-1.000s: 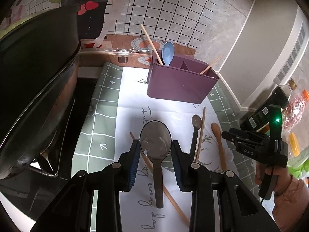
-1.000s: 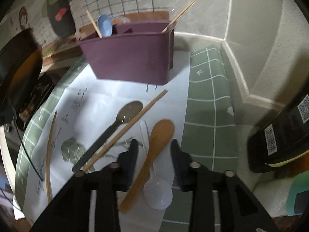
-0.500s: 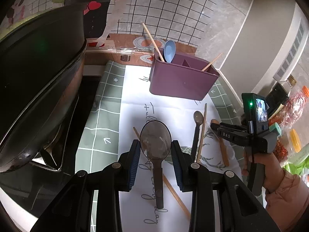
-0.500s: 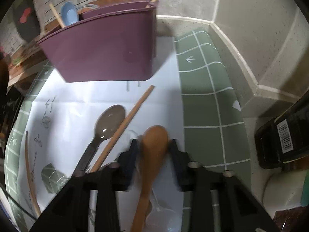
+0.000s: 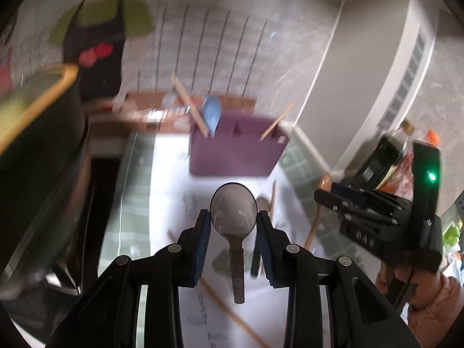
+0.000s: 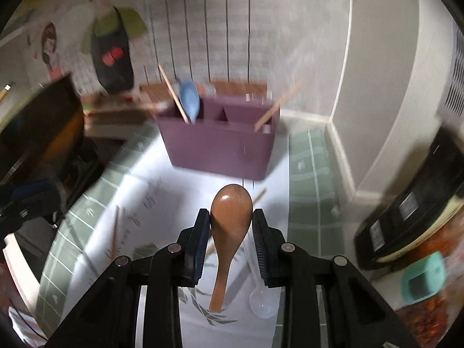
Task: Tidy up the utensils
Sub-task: 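Carry both spoons over the purple holder and release them inside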
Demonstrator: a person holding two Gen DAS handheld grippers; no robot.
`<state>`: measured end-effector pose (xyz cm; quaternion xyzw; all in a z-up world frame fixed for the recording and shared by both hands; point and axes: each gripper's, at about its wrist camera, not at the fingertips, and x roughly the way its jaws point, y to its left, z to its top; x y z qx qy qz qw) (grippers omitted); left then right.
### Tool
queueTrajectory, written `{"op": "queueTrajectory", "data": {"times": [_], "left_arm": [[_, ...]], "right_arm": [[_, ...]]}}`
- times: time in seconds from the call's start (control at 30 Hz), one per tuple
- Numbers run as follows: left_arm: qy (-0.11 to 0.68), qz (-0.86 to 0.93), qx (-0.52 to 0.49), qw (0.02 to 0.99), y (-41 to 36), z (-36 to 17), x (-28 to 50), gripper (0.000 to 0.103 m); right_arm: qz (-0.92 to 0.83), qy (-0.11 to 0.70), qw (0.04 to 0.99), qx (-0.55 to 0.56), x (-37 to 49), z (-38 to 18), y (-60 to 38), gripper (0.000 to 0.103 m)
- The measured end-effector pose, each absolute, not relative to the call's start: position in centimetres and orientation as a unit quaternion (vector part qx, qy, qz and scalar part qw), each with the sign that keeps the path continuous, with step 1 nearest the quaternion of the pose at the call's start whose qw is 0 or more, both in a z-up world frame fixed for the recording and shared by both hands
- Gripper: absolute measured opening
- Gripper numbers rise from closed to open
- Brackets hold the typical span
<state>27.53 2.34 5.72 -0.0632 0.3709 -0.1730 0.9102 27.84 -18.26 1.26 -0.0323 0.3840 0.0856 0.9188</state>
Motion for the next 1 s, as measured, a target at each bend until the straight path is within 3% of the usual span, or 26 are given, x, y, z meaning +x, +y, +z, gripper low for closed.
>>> {"op": "queueTrajectory", "data": {"times": [0.37, 0.53, 0.7, 1.0], "left_arm": [[0.227, -0.181, -0.022, 0.957, -0.5, 20.0, 31.8, 0.033], [0.184, -0.176, -0.027, 0.967, -1.3, 23.8, 34.7, 0.033], [0.181, -0.157, -0.027, 0.970, -2.0, 23.7, 38.2, 0.033], [0.231, -0.138, -0.042, 0.962, -2.7, 17.3, 43.6, 0.033]], "right_arm": [[0.095, 0.224, 0.968, -0.059, 28.8, 18.8, -18.0, 0.027], [0.064, 0.155, 0.983, -0.071, 30.9, 24.6, -18.4, 0.027], [0.047, 0.134, 0.987, -0.078, 33.2, 25.0, -18.7, 0.027], [0.076, 0.183, 0.978, -0.068, 38.6, 17.3, -18.8, 0.027]]}}
